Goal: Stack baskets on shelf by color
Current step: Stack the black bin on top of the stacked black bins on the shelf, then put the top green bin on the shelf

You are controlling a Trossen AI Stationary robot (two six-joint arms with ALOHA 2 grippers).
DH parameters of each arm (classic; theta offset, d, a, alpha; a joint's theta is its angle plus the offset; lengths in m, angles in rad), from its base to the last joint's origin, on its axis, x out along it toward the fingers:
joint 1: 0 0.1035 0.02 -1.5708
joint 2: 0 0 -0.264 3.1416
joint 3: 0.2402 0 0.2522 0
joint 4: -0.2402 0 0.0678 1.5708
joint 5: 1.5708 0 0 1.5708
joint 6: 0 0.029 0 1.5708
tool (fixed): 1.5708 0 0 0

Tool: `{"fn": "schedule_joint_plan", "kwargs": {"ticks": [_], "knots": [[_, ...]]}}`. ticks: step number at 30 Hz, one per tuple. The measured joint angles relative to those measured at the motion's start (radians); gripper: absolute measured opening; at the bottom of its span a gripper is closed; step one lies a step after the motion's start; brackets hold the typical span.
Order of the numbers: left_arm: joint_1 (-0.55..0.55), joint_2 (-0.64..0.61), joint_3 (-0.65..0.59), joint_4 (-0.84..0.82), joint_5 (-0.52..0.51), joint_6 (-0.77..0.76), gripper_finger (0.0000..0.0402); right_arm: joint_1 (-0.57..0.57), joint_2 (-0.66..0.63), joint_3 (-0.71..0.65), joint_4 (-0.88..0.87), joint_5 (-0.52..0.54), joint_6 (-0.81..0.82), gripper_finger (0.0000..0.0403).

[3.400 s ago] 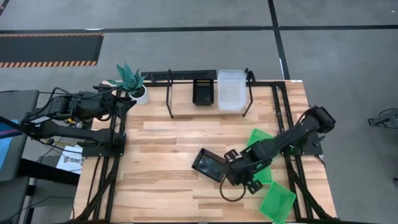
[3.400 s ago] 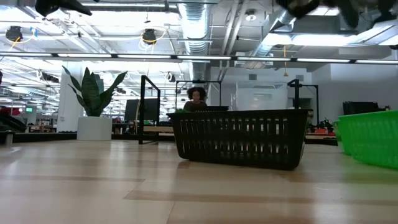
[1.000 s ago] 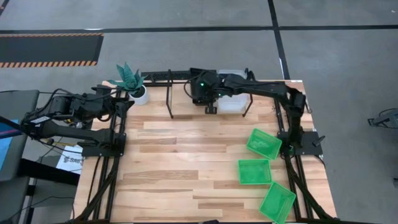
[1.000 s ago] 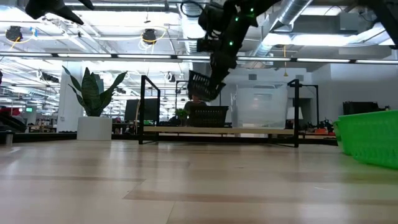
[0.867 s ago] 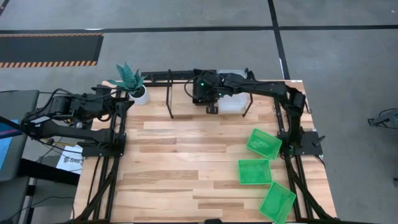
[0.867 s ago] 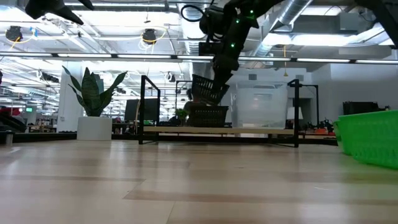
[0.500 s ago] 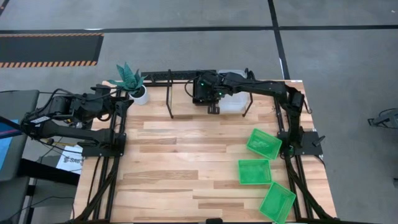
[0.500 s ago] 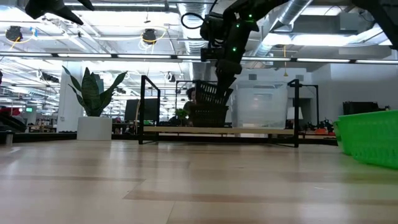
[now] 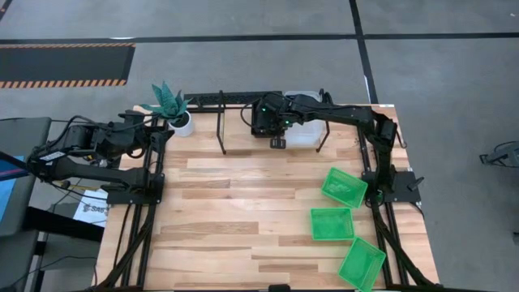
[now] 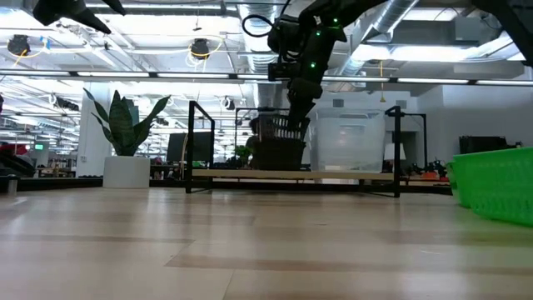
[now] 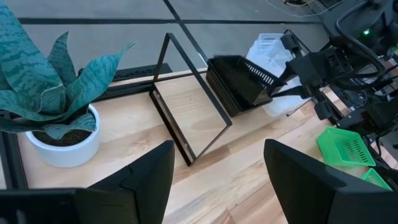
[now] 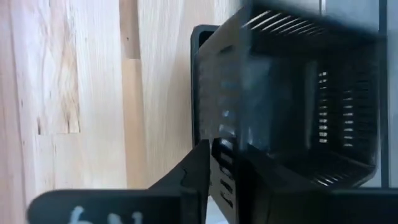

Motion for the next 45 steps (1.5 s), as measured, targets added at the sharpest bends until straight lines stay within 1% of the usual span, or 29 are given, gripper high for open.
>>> {"fn": "schedule_joint_plan", "kwargs": {"ticks": [9, 12, 15, 19, 21, 25, 27, 29, 31, 34, 36, 39, 41, 43, 45], "knots": [[0.000, 0.000, 0.000, 0.000, 0.000, 0.000, 0.0236, -0.008, 0.000, 0.000, 0.022, 0.003, 0.041, 0.0139], [0.000, 0.000, 0.000, 0.000, 0.001, 0.000, 0.0236, -0.008, 0.000, 0.000, 0.047, 0.056, 0.069, 0.0151], [0.000, 0.000, 0.000, 0.000, 0.001, -0.005, 0.0236, -0.008, -0.002, 0.011, 0.035, 0.068, 0.071, 0.0154], [0.000, 0.000, 0.000, 0.000, 0.001, -0.009, 0.0236, -0.002, -0.003, 0.025, 0.033, 0.063, 0.066, 0.0148], [0.000, 0.000, 0.000, 0.000, 0.001, -0.015, 0.0236, 0.007, -0.003, 0.039, 0.006, 0.059, 0.066, 0.0145], [0.000, 0.000, 0.000, 0.000, 0.002, -0.024, 0.0236, 0.030, -0.003, 0.114, -0.141, 0.030, 0.073, 0.0145], [0.000, 0.000, 0.000, 0.000, 0.002, -0.024, 0.0236, 0.040, -0.003, 0.173, -0.234, 0.009, 0.113, 0.0150], [0.000, 0.000, 0.000, -0.001, 0.002, -0.024, 0.0236, 0.050, -0.004, 0.230, -0.347, -0.018, 0.214, 0.0155], [0.000, 0.000, 0.000, -0.007, 0.002, -0.024, 0.0236, 0.059, -0.004, 0.271, -0.477, -0.052, 0.352, 0.0160], [0.000, 0.000, 0.000, -0.011, 0.005, -0.021, 0.0236, 0.086, -0.009, 0.280, -0.674, -0.092, 0.523, 0.0163], [0.000, 0.000, 0.000, -0.011, 0.006, -0.014, 0.0236, 0.127, -0.033, 0.235, -0.699, -0.096, 0.599, 0.0163], [0.000, 0.000, 0.000, -0.011, 0.008, -0.008, 0.0236, 0.208, -0.126, 0.103, -0.625, -0.097, 0.699, 0.0159], [0.000, 0.000, 0.000, -0.017, 0.015, -0.008, 0.0236, 0.268, -0.192, -0.002, -0.565, -0.070, 0.741, 0.0158], [0.000, 0.000, 0.000, -0.024, 0.015, -0.008, 0.0236, 0.325, -0.240, -0.107, -0.442, -0.006, 0.760, 0.0156], [0.000, 0.000, 0.000, -0.033, 0.011, -0.008, 0.0236, 0.369, -0.283, -0.195, -0.226, 0.062, 0.757, 0.0153]]}}
